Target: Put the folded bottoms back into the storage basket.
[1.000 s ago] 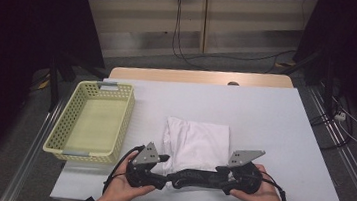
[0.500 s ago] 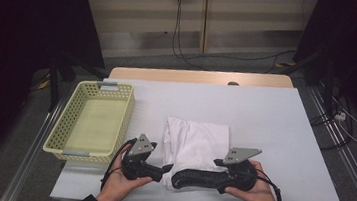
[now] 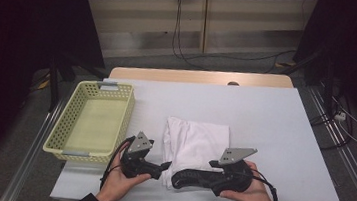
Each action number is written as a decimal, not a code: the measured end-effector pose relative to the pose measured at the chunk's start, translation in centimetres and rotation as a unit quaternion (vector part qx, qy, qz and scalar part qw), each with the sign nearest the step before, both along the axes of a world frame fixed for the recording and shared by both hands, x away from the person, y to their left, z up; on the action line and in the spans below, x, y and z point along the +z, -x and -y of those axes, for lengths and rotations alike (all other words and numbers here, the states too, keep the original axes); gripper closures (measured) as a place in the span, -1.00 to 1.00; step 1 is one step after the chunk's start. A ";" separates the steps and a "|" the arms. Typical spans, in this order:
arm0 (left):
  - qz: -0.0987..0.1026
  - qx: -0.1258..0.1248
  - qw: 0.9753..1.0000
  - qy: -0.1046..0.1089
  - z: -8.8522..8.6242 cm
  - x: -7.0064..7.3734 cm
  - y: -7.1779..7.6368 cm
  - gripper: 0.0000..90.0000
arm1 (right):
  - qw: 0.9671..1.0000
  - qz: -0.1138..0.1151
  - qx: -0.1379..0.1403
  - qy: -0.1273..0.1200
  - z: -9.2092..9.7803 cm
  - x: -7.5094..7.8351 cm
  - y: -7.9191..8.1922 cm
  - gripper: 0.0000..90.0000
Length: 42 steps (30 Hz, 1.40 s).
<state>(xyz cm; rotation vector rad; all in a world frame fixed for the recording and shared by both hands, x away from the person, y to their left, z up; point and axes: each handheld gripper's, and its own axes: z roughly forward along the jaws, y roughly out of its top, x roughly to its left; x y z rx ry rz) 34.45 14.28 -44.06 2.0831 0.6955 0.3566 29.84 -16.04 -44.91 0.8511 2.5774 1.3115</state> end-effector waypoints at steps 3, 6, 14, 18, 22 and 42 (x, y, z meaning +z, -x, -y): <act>-0.010 0.014 1.000 0.004 0.2 -0.2 -0.3 -0.88 | 1.000 0.005 0.002 -0.001 -0.2 0.1 0.2 -0.39; -0.008 0.012 1.000 -0.002 0.5 -0.3 -0.5 -0.88 | 1.000 0.009 0.011 0.004 -0.5 0.1 0.3 -0.37; 0.013 0.023 1.000 0.008 0.6 0.3 -1.1 -0.86 | 0.999 0.007 0.042 0.011 -1.6 -0.2 0.4 -0.37; 0.015 0.035 0.999 0.022 0.6 0.9 -1.9 -0.86 | 0.999 0.010 0.047 0.022 -2.3 -0.4 0.3 -0.32; 0.015 0.037 0.999 0.021 1.1 1.3 -2.6 -0.85 | 0.998 0.003 0.049 0.037 -2.5 -0.8 0.1 -0.30; 0.006 0.067 0.997 -0.040 3.5 0.6 -8.8 -0.78 | 0.997 0.029 0.060 0.047 -2.8 -1.6 0.4 -0.37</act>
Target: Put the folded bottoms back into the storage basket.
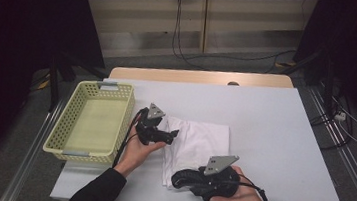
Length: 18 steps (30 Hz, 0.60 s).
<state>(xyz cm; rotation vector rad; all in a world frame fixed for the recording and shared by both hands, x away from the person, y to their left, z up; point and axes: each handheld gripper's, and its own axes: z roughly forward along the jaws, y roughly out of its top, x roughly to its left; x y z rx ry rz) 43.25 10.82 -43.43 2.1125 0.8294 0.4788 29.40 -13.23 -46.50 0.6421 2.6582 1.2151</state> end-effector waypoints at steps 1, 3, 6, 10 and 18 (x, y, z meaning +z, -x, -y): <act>0.000 0.005 1.000 -0.001 0.2 0.0 -0.3 -0.78 | 1.000 0.000 0.000 0.000 0.0 0.0 0.0 -0.35; -0.003 0.008 1.000 -0.001 0.3 -0.2 -0.9 -0.78 | 1.000 -0.001 0.000 0.000 0.1 0.0 0.0 -0.35; -0.014 0.013 1.000 0.002 0.4 -0.5 -1.8 -0.82 | 1.000 0.005 0.002 0.001 0.1 0.0 0.0 -0.34; -0.031 0.023 0.999 0.006 0.7 -0.9 -2.9 -0.80 | 1.000 0.003 0.002 0.000 0.1 0.0 0.0 -0.33; -0.067 0.037 0.997 0.007 0.5 -1.7 -4.0 -0.50 | 1.000 0.005 0.003 0.002 0.1 0.0 0.0 -0.33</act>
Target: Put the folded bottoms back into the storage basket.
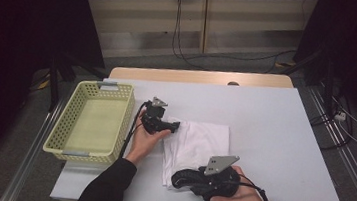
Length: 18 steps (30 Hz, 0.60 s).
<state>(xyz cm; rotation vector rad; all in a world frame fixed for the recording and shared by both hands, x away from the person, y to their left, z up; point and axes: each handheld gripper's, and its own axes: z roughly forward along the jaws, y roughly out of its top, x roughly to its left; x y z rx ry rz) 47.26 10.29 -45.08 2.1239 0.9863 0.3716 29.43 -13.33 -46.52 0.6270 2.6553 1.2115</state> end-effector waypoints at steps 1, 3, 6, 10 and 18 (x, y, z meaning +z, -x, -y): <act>-0.005 0.004 1.000 0.000 0.0 -0.2 -0.1 -0.48 | 1.000 0.000 0.000 0.000 0.0 0.0 0.0 -0.33; -0.014 0.005 1.000 -0.010 0.0 -0.6 -0.3 -0.31 | 1.000 0.000 -0.001 0.000 0.0 0.0 0.0 -0.33; -0.027 0.004 1.000 -0.007 0.1 -1.1 -0.3 -0.27 | 1.000 -0.003 -0.002 -0.002 0.0 0.0 0.0 -0.33; -0.030 -0.002 1.000 -0.007 0.1 -1.1 -0.3 -0.21 | 1.000 -0.002 -0.001 -0.001 0.0 0.0 0.0 -0.34; -0.037 -0.019 0.999 -0.009 0.7 -1.0 0.1 -0.01 | 1.000 -0.004 -0.004 -0.004 0.0 0.0 0.0 -0.34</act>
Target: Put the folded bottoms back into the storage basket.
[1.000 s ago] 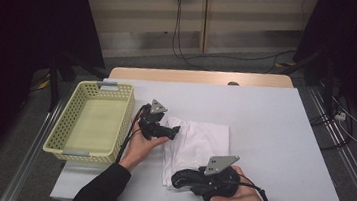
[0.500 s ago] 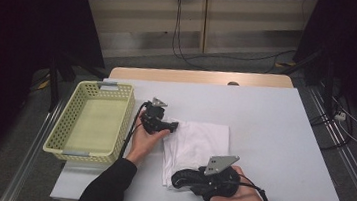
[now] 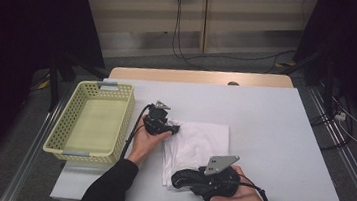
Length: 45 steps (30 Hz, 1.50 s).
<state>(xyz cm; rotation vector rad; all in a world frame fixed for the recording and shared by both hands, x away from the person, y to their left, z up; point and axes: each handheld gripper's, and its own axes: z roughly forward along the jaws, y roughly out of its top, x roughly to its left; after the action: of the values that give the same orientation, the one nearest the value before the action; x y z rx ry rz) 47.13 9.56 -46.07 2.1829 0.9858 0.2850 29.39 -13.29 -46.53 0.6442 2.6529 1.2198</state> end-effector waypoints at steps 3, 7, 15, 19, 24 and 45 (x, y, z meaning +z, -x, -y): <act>-0.003 0.004 1.000 -0.005 0.2 0.1 0.0 0.04 | 1.000 0.000 -0.001 0.000 0.0 0.0 0.0 -0.34; -0.015 -0.005 1.000 0.008 0.2 0.1 0.1 0.34 | 1.000 0.005 -0.001 0.005 -0.1 0.0 0.1 -0.35; -0.028 -0.018 0.999 0.022 0.3 0.1 0.1 0.75 | 1.000 0.003 -0.002 0.004 -0.2 0.1 0.0 -0.36; -0.015 -0.008 1.000 0.023 0.6 0.1 0.2 0.81 | 1.000 0.004 -0.015 0.013 0.0 0.4 -0.1 -0.34; -0.016 0.010 0.999 0.042 0.5 -0.1 -0.1 0.82 | 0.999 0.022 -0.032 0.002 0.8 0.9 -0.2 -0.09; -0.009 0.014 0.999 0.046 0.5 -0.2 0.0 0.81 | 0.997 0.061 0.001 0.053 -0.5 0.1 0.5 0.24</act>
<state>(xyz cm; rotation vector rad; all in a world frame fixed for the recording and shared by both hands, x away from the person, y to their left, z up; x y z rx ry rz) 47.17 9.02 -46.25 2.0928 1.0213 0.2279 28.88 -12.82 -46.47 0.5327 2.5973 1.0731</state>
